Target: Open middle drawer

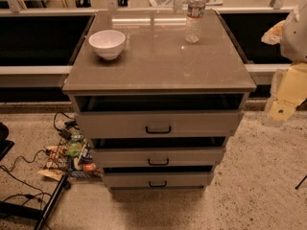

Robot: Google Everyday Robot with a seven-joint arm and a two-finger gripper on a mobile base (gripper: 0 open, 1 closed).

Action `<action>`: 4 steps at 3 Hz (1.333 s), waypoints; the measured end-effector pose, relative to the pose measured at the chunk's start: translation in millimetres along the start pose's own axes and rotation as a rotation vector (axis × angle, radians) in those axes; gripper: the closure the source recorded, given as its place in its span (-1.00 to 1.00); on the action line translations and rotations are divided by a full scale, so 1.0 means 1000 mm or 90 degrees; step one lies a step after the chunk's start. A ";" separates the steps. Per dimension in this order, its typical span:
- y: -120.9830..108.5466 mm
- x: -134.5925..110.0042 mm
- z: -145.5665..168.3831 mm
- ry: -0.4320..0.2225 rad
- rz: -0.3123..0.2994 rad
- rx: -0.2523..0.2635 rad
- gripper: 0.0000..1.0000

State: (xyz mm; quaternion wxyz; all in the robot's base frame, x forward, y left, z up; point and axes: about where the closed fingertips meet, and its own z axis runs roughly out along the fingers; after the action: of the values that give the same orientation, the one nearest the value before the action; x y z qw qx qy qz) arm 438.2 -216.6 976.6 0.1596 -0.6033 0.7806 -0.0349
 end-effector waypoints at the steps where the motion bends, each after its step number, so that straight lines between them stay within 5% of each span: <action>1: 0.001 -0.001 -0.001 0.000 -0.002 0.004 -1.00; 4: 0.059 0.045 0.167 0.000 -0.008 -0.014 -1.00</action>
Offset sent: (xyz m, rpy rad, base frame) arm -0.0135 0.0070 -0.1285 0.0018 0.0234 0.0296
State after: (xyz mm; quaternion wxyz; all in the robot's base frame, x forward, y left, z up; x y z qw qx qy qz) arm 422.4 -220.1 794.4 0.1530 -0.6099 0.7771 -0.0273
